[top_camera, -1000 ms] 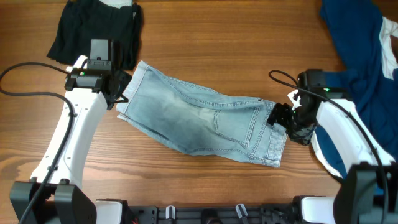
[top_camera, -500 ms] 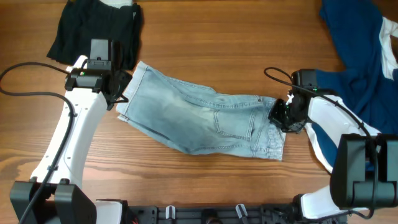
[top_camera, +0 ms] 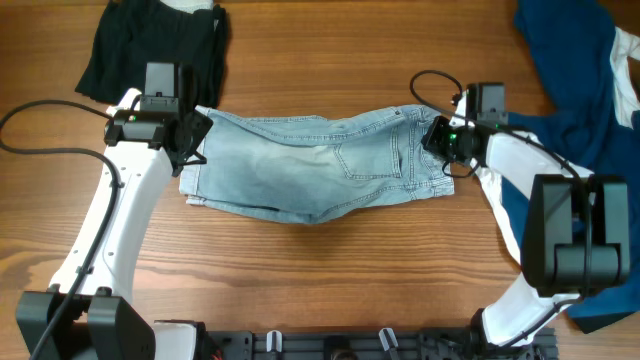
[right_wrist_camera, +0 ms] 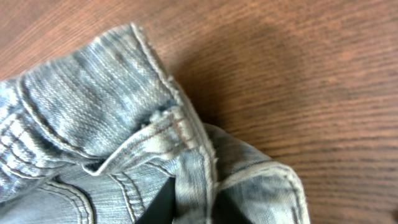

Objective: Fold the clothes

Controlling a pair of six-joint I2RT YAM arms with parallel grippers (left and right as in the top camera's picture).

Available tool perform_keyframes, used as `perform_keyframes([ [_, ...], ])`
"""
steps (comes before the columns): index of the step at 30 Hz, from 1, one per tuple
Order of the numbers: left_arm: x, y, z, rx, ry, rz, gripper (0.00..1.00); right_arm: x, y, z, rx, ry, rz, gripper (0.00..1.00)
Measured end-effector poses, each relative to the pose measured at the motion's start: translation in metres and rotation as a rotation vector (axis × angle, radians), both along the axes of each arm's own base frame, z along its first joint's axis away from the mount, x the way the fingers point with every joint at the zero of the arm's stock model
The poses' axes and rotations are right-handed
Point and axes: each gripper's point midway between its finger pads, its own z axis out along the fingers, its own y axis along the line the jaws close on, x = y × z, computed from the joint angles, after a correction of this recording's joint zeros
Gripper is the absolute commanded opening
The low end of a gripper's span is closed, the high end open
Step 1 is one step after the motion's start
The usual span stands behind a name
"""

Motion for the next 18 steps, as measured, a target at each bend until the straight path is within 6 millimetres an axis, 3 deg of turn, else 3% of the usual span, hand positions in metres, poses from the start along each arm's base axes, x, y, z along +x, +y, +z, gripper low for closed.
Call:
perform_keyframes([
  [1, 0.000, 0.000, 0.000, 0.000, 0.000, 0.000, 0.67, -0.001, -0.002, 0.002, -0.023, 0.023, 0.010, 0.35],
  [4, 0.000, 0.000, -0.001, 0.000, 0.002, -0.001, 0.55, -0.008, -0.013, 0.015, -0.090, 0.098, 0.040, 0.42],
  [6, 0.000, 0.000, -0.002, -0.002, 0.006, 0.000, 0.40, -0.006, -0.015, 0.026, -0.102, 0.109, 0.063, 0.43],
  [8, 0.000, -0.001, -0.006, -0.004, 0.018, -0.004, 0.18, 0.005, -0.012, 0.045, -0.097, 0.074, 0.097, 0.43],
  [10, 0.001, -0.002, -0.013, -0.010, 0.036, -0.005, 0.05, 0.011, -0.006, 0.059, -0.075, 0.036, 0.123, 0.41],
  [12, 0.002, -0.004, -0.022, -0.020, 0.061, -0.006, 0.04, 0.012, 0.010, 0.074, -0.031, 0.002, 0.168, 0.41],
  [17, 0.001, -0.017, -0.056, -0.051, 0.161, -0.037, 0.04, 0.003, 0.048, 0.078, 0.019, 0.006, 0.266, 0.40],
  [18, 0.001, -0.019, -0.062, -0.054, 0.180, -0.042, 0.04, -0.001, 0.065, 0.078, 0.025, 0.006, 0.309, 0.38],
])
